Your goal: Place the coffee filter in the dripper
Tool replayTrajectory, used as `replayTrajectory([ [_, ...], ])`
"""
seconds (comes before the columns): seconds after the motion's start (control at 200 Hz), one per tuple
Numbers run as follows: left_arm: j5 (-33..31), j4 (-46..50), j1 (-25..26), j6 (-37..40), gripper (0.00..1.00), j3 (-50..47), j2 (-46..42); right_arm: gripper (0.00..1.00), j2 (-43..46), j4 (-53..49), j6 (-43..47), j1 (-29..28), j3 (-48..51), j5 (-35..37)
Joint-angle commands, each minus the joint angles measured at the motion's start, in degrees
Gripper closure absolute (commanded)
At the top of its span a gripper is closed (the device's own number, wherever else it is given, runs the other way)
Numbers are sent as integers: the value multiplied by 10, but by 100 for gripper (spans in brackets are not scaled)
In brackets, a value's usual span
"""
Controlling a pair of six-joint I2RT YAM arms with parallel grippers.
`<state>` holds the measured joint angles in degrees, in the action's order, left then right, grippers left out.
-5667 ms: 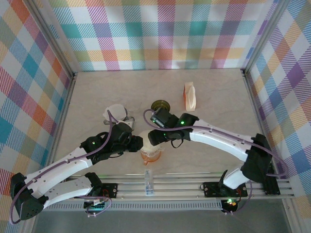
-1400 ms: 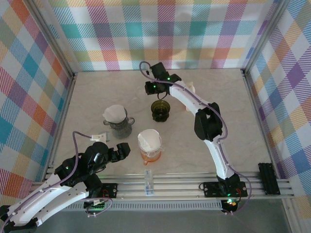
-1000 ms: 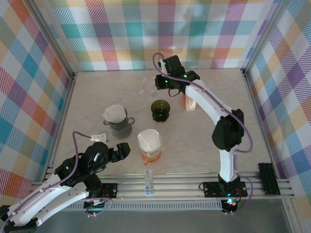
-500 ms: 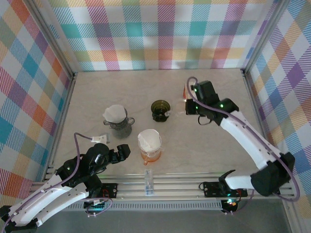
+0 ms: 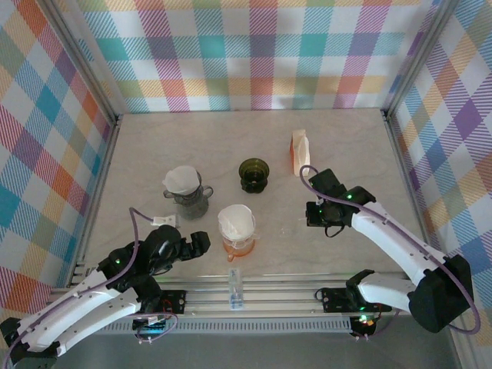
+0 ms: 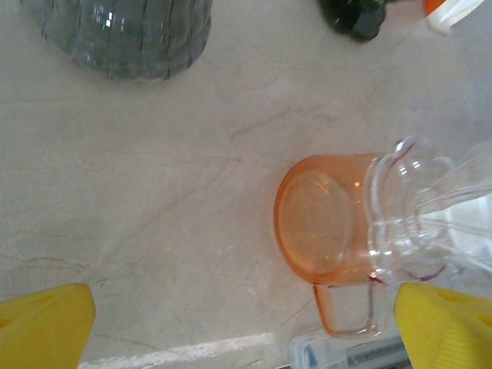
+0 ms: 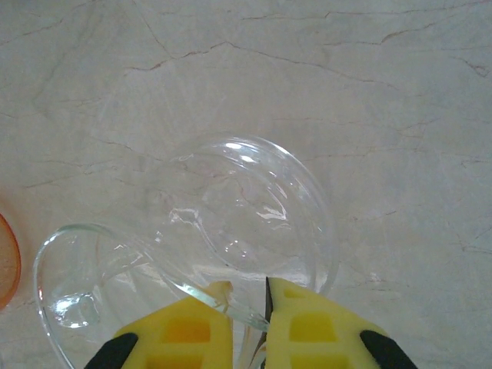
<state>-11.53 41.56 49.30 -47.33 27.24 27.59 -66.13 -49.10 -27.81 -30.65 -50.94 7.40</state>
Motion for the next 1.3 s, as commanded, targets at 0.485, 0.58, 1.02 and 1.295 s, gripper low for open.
replayTrajectory([
  [0.485, 50, -29, -6, 27, 3, -4, 62, 70, -60, 30, -3, 0, -15, -15],
  [0.58, 52, -28, -6, 27, 2, -4, 61, 64, -43, 33, -1, 0, -19, -11],
  [1.02, 58, -31, -6, 27, 2, -6, 65, 38, 95, 58, 0, -32, -1, -48],
  [1.295, 81, -70, -6, 17, 3, -34, 73, 31, 173, 166, -55, -232, 105, -8],
])
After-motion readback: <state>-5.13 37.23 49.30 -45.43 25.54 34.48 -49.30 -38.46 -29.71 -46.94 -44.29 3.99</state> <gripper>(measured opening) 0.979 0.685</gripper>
